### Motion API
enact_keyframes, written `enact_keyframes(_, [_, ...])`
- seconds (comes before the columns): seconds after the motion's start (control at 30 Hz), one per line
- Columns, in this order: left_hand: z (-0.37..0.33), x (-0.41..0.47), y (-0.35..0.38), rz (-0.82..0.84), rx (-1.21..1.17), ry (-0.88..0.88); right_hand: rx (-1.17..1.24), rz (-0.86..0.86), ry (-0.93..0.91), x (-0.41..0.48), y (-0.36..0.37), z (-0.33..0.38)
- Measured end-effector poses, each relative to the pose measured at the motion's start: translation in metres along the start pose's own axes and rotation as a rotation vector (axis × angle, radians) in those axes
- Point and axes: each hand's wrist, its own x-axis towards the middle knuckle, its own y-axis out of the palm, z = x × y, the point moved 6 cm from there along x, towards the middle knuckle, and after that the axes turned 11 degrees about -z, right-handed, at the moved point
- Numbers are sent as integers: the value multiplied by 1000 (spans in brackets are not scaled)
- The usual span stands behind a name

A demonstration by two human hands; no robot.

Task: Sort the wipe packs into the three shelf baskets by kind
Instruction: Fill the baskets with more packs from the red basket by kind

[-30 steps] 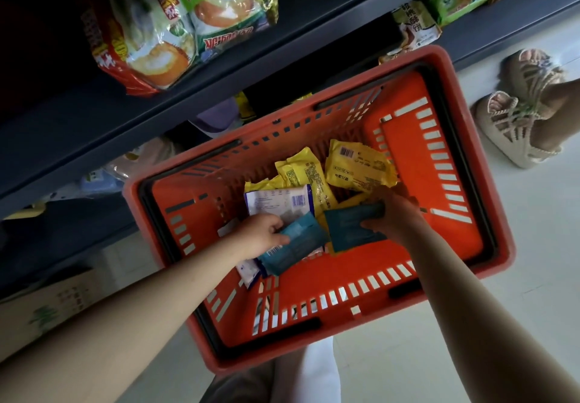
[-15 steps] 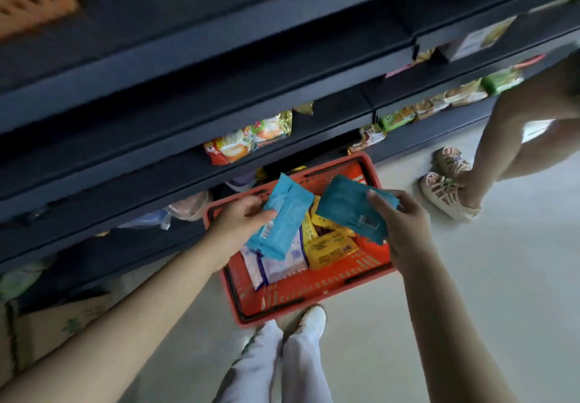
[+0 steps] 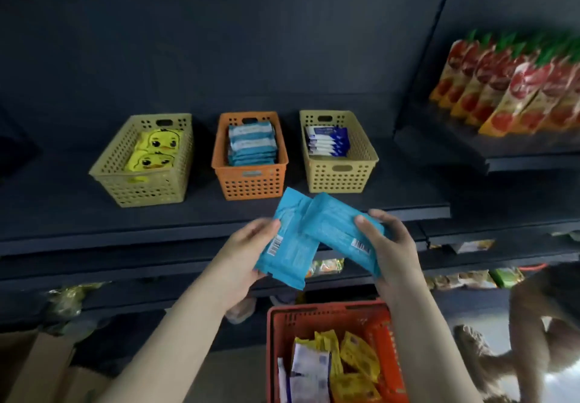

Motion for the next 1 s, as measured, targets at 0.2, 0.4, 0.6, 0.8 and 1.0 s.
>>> enact_keyframes(0.2, [-54, 4, -61, 25, 3, 87, -320, 12, -131, -25, 101, -23])
enact_keyframes(0.4, [-103, 23, -121, 63, 12, 155, -495, 163, -93, -60, 197, -36])
enact_keyframes(0.6, [-145, 47, -167, 80, 8, 182, -104, 273, 91, -77, 261, -47])
enact_keyframes(0.8, [-167, 81, -188, 21, 23, 209, 32, 198, 75, -48, 269, -32])
enact_keyframes(1.0, [-176, 132, -165, -11, 0, 169, -3, 163, 53, 16, 269, -7])
